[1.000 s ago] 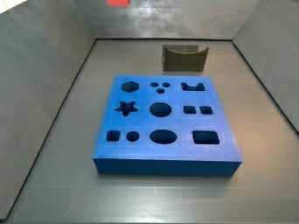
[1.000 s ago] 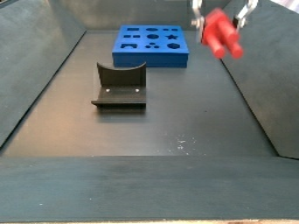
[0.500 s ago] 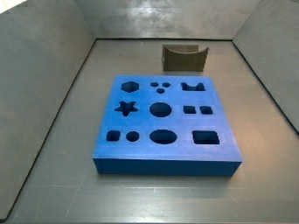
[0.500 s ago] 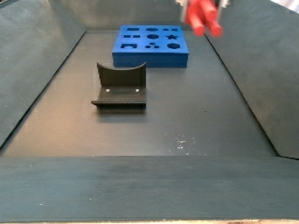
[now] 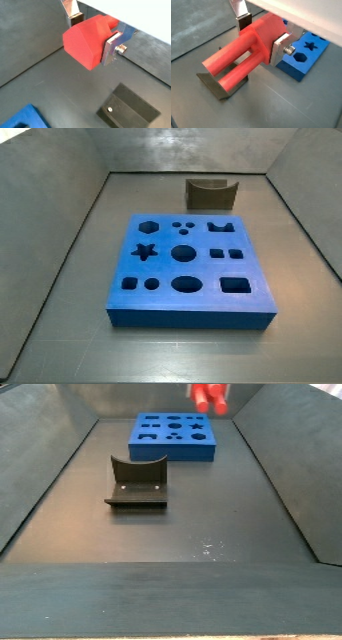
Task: Pick up the 3 prong object. Move up. Rotate the 3 prong object. Place the 3 prong object on the fixture. Regrasp the 3 prong object. Move to above the board. Insert the 3 prong object.
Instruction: Place the 3 prong object on the fixture.
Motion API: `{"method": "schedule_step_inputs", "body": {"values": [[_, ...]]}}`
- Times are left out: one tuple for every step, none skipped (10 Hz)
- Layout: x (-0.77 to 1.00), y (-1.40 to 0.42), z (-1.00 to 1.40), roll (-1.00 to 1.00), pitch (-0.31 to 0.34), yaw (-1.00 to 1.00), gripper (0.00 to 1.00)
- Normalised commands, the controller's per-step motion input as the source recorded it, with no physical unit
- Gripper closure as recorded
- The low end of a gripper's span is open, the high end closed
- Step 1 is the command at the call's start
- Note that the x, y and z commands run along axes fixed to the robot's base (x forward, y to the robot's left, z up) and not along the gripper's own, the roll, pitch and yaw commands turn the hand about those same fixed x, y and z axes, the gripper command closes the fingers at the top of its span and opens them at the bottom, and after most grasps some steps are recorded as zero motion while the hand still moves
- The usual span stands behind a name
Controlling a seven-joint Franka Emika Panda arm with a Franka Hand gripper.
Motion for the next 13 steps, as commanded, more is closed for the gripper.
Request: {"method": "schedule_step_inputs", "body": {"values": [[1.0, -0.11, 0.03, -0.08, 0.1, 0.02, 1.0], [1.0, -0.09, 0.03, -0.07, 0.109, 0.02, 1.0], [0.92, -0.05, 0.02, -0.07, 0.125, 0.03, 1.0], [0.83, -0.04, 0.02, -0.06, 0.134, 0.03, 1.0], [0.71, -0.02, 0.02, -0.06, 0.141, 0.03, 1.0], [1.0, 0.23, -0.27, -1.0, 0.013, 0.03, 1.0], [1.0, 0.25, -0.28, -1.0, 0.014, 0.02, 1.0], [1.0, 0.24, -0.24, -1.0, 0.01, 0.01, 1.0], [1.0, 0.18, -0.19, -1.0, 0.012, 0.0, 1.0], [1.0, 0.14, -0.13, -1.0, 0.032, -0.01, 1.0], [0.93, 0.11, -0.08, -1.0, 0.053, -0.02, 1.0], [0.84, 0.09, -0.05, -1.0, 0.071, -0.02, 1.0], [0.72, 0.07, -0.04, -1.0, 0.086, -0.04, 1.0]]}}
